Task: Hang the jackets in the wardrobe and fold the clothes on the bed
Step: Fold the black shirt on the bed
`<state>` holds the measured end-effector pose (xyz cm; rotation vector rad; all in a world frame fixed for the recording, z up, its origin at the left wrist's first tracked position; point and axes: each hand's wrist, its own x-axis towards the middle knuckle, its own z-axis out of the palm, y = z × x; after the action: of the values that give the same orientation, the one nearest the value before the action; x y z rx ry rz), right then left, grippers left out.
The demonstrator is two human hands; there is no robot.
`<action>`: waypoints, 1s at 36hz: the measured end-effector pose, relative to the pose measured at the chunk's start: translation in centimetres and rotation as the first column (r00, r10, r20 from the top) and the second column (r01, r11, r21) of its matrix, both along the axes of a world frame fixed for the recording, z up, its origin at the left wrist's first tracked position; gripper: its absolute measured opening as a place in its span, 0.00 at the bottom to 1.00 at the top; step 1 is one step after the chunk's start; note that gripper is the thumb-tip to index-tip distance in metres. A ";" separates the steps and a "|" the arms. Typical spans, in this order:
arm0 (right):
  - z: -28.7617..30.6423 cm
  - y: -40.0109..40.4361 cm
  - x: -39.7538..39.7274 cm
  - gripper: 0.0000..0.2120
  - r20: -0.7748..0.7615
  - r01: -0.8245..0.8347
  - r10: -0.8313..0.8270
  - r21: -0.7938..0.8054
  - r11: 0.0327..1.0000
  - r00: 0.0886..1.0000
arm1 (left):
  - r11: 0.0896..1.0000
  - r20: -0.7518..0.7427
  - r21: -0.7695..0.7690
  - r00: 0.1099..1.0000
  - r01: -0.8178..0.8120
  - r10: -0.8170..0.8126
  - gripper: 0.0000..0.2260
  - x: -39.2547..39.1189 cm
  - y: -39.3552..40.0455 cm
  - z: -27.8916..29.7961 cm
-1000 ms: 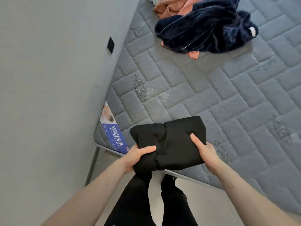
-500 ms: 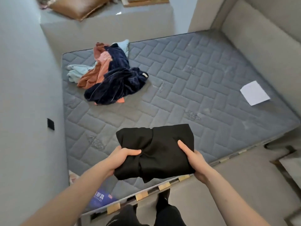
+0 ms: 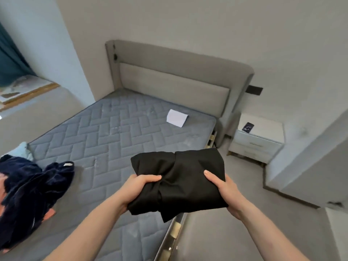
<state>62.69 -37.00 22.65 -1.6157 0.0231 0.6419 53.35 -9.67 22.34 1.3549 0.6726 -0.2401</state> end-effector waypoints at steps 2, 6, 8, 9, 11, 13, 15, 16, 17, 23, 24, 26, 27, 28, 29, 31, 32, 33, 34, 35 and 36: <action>1.1 -3.4 1.3 0.22 0.024 0.071 -0.071 0.016 0.997 0.997 | 0.998 0.024 0.023 0.998 0.060 -0.061 0.21 3.2 -2.9 1.6; 3.2 -10.8 3.8 0.21 0.049 0.185 -0.188 0.063 0.981 0.981 | 0.980 0.081 0.048 0.977 0.193 -0.197 0.20 9.1 -9.8 4.4; 4.2 -14.3 5.2 0.23 0.062 0.236 -0.242 0.091 0.967 0.968 | 0.970 0.116 0.047 0.964 0.237 -0.241 0.21 11.8 -13.2 5.6; 4.7 -16.1 5.9 0.24 0.069 0.259 -0.266 0.100 0.961 0.961 | 0.964 0.129 0.046 0.955 0.262 -0.266 0.22 13.0 -14.8 6.1; 5.8 -19.6 7.4 0.25 0.086 0.307 -0.317 0.110 0.945 0.945 | 0.947 0.152 0.030 0.935 0.320 -0.321 0.24 15.3 -17.8 7.3; 7.0 -22.9 8.7 0.26 0.106 0.356 -0.368 0.120 0.927 0.924 | 0.931 0.188 0.006 0.914 0.365 -0.359 0.26 17.2 -20.7 8.5; 8.2 -26.0 9.9 0.27 0.124 0.398 -0.413 0.130 0.908 0.902 | 0.920 0.240 -0.019 0.895 0.391 -0.375 0.29 19.0 -23.5 9.7; 8.7 -27.4 10.4 0.27 0.130 0.417 -0.433 0.130 0.899 0.892 | 0.914 0.265 -0.029 0.885 0.405 -0.384 0.30 19.8 -24.7 10.4; 9.1 -28.7 10.8 0.27 0.132 0.441 -0.456 0.131 0.888 0.880 | 0.904 0.286 -0.036 0.871 0.426 -0.399 0.30 20.6 -26.0 11.0; 11.7 -36.7 12.6 0.28 0.170 0.594 -0.622 0.190 0.782 0.764 | 0.865 0.343 0.038 0.807 0.500 -0.481 0.25 26.5 -35.1 14.2; 12.0 -37.9 12.9 0.28 0.174 0.617 -0.646 0.194 0.762 0.743 | 0.860 0.351 0.052 0.797 0.507 -0.491 0.24 27.6 -36.5 14.5; 12.7 -40.1 13.3 0.27 0.180 0.664 -0.692 0.196 0.722 0.699 | 0.849 0.365 0.076 0.778 0.522 -0.511 0.21 30.1 -39.2 14.9; 13.0 -41.2 13.6 0.26 0.182 0.687 -0.714 0.194 0.700 0.676 | 0.840 0.370 0.091 0.765 0.534 -0.526 0.21 31.3 -40.5 15.1; 13.4 -42.2 13.8 0.26 0.183 0.709 -0.734 0.192 0.679 0.654 | 0.828 0.379 0.107 0.747 0.551 -0.546 0.21 32.5 -41.8 15.3; 13.8 -43.2 14.1 0.26 0.185 0.729 -0.754 0.192 0.657 0.630 | 0.812 0.393 0.124 0.722 0.571 -0.569 0.21 33.8 -43.1 15.5; 14.6 -45.0 14.8 0.26 0.193 0.768 -0.793 0.199 0.609 0.578 | 0.775 0.420 0.152 0.670 0.614 -0.613 0.19 36.2 -45.5 16.0; 15.0 -45.9 15.2 0.27 0.200 0.785 -0.811 0.206 0.584 0.550 | 0.758 0.429 0.161 0.647 0.632 -0.630 0.19 37.4 -46.7 16.4; 15.4 -46.7 15.7 0.27 0.207 0.800 -0.826 0.213 0.560 0.524 | 0.743 0.439 0.171 0.625 0.647 -0.645 0.19 38.7 -47.9 16.7; 15.8 -47.5 16.1 0.28 0.214 0.814 -0.840 0.219 0.538 0.498 | 0.728 0.450 0.179 0.603 0.662 -0.658 0.18 39.9 -49.1 17.0; 16.2 -48.1 16.6 0.28 0.221 0.825 -0.852 0.227 0.517 0.474 | 0.715 0.459 0.183 0.584 0.675 -0.669 0.17 41.2 -50.3 17.3; 16.6 -48.8 17.2 0.29 0.230 0.834 -0.863 0.236 0.498 0.450 | 0.705 0.466 0.185 0.571 0.685 -0.677 0.17 42.4 -51.4 17.6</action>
<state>79.86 -85.79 39.25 -1.3594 0.5445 -0.4326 95.78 -61.08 39.96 1.5320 -0.3446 -0.4861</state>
